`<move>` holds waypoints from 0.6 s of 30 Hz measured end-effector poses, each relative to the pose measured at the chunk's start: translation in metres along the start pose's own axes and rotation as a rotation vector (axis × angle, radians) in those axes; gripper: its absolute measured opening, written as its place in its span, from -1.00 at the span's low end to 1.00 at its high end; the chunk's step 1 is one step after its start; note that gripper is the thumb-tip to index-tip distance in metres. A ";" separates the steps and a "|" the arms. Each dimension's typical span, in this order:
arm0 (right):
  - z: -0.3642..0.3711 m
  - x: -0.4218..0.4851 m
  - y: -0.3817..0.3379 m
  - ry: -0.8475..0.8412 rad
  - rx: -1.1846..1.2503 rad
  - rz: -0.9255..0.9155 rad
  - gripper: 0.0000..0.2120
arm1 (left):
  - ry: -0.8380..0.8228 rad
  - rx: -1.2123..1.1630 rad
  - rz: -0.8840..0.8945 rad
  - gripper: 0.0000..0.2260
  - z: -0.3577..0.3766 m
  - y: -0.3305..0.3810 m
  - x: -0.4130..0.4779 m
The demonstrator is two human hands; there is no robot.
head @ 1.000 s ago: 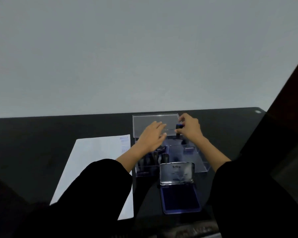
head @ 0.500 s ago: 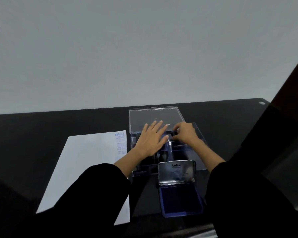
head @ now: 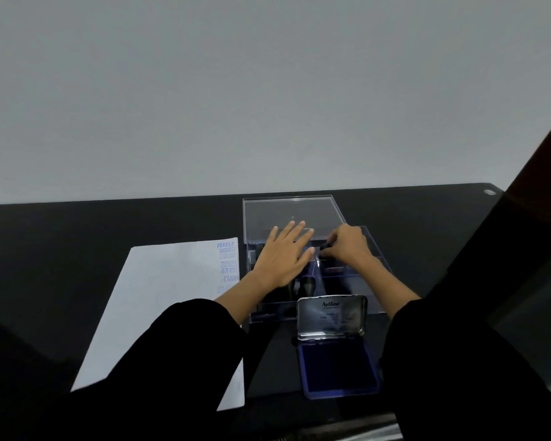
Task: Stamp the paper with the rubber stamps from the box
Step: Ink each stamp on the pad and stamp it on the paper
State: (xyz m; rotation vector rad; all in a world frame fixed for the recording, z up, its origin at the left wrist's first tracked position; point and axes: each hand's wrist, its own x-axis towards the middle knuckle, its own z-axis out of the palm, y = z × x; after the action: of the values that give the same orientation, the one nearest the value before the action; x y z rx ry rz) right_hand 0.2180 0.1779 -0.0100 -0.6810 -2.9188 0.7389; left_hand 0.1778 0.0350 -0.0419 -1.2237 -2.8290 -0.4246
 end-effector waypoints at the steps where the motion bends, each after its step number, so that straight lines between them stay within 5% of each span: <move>1: -0.002 0.000 -0.002 0.024 -0.001 -0.009 -0.74 | 0.004 -0.024 -0.001 -0.56 -0.002 0.000 -0.001; 12: -0.015 -0.008 -0.059 0.083 0.059 -0.188 -0.83 | 0.088 -0.077 -0.092 -0.63 -0.051 -0.039 -0.018; 18: 0.015 -0.011 -0.071 0.032 -0.140 -0.216 -0.80 | 0.061 -0.141 -0.120 -0.62 -0.045 -0.047 -0.034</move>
State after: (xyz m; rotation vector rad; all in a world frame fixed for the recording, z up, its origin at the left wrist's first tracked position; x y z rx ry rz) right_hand 0.1974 0.1106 0.0107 -0.3731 -2.9713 0.5014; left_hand 0.1644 -0.0318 -0.0139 -1.0441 -2.8731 -0.6651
